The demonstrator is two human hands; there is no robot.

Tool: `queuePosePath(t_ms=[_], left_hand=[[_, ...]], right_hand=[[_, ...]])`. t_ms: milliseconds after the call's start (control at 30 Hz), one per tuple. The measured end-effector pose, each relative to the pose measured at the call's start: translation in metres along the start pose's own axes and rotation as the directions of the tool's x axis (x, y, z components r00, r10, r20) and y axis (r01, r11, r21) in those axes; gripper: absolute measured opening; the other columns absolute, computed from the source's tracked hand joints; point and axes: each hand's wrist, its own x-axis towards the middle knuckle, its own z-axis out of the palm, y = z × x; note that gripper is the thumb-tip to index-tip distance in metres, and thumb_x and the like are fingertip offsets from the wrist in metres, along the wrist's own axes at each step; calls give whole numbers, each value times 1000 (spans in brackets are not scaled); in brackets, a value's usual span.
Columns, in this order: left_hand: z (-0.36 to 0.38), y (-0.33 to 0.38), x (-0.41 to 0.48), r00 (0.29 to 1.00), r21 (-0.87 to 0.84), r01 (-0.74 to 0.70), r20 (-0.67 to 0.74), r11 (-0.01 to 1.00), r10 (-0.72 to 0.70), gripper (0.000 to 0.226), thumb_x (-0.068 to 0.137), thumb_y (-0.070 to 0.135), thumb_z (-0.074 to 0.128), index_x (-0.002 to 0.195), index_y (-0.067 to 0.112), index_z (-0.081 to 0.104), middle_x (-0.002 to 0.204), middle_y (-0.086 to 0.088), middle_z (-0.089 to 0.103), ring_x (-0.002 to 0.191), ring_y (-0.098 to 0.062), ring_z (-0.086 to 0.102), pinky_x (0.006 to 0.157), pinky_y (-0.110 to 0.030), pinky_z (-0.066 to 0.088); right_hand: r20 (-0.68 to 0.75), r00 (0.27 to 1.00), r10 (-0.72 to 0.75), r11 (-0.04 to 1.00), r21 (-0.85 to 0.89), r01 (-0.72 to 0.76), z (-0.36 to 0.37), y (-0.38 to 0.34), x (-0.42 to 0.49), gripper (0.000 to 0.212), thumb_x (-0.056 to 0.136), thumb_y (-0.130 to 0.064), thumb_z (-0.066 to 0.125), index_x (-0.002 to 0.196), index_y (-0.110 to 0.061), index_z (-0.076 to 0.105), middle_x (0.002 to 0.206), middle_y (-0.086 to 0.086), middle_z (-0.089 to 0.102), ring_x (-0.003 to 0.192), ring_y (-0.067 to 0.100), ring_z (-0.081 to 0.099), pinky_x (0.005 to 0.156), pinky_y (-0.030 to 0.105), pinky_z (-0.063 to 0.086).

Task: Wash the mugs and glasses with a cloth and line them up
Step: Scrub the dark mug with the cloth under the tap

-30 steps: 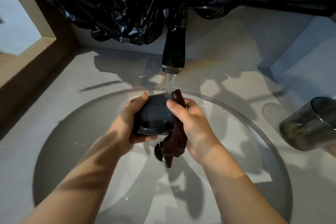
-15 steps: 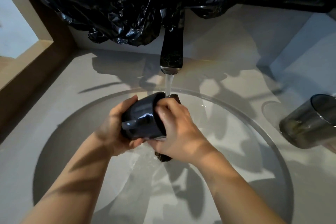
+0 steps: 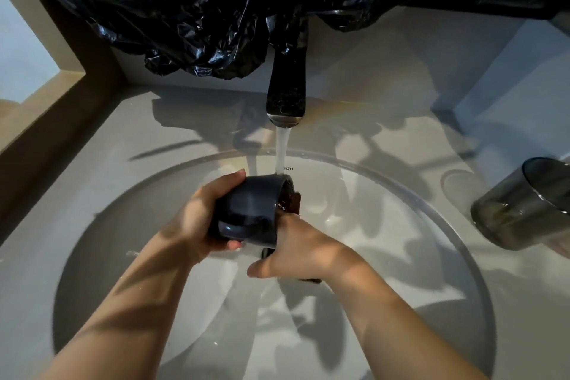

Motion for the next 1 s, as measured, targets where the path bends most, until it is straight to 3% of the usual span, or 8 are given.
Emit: queuePosePath(t_ms=[100,267,333,400,500,667,867,1000], left_hand=[[3,-2,1,986,29,-144,-84,989,146,34,65,43,72,86,18,62,73,-6,67,64,-23,63,54,-30,51],[7,3,0,944,15,-327,-44,945,327,28,61,29,73,86,20,64,69,0,67,60,-14,64,50,-25,52],[6,3,0,942,-14,-336,-28,942,335,32,60,27,74,89,17,64,71,-3,67,62,-15,64,51,-24,53],[4,2,-1,954,-5,-300,-21,954,300,35,62,30,69,93,15,64,76,-7,66,66,-19,63,52,-26,53],[1,0,-2,982,-11,-189,-32,982,189,51,58,39,67,102,14,61,80,-9,66,67,-22,64,49,-28,52],[4,3,-6,992,-93,-122,12,988,124,52,58,40,70,102,12,64,79,-9,70,67,-24,66,51,-29,53],[4,-4,2,919,21,-386,-83,922,386,24,58,33,71,80,26,65,69,5,67,69,-15,62,52,-25,52],[0,-6,7,812,97,-574,-54,813,581,41,52,44,70,89,29,64,78,14,67,78,-3,62,69,-20,52]], right_hand=[[66,997,-45,881,473,8,-3,4,1,55,58,-12,74,111,-19,60,104,5,68,99,21,64,92,36,52],[35,957,-288,62,998,-18,-9,11,-7,65,54,-5,60,119,-6,57,110,17,61,99,30,60,86,39,51],[47,969,-244,137,991,-14,-6,10,-5,66,52,-3,60,117,-10,58,108,15,62,97,27,60,82,34,52],[69,987,-145,530,848,19,-2,4,-7,60,55,0,63,112,-17,58,102,5,66,95,20,63,81,27,52],[32,999,-34,989,142,29,2,-6,-10,51,74,-13,69,120,-23,49,94,-7,59,89,13,58,82,16,47],[-251,953,-167,967,-233,108,4,-2,-5,65,80,-16,62,137,-34,35,124,-11,42,124,6,15,116,30,1],[-114,992,-49,918,386,90,5,1,-2,48,70,5,70,108,-22,57,95,-3,63,96,17,60,85,31,53],[-19,990,-142,379,922,72,-5,4,-7,47,59,7,62,101,-14,63,92,6,70,85,18,67,77,30,56]])
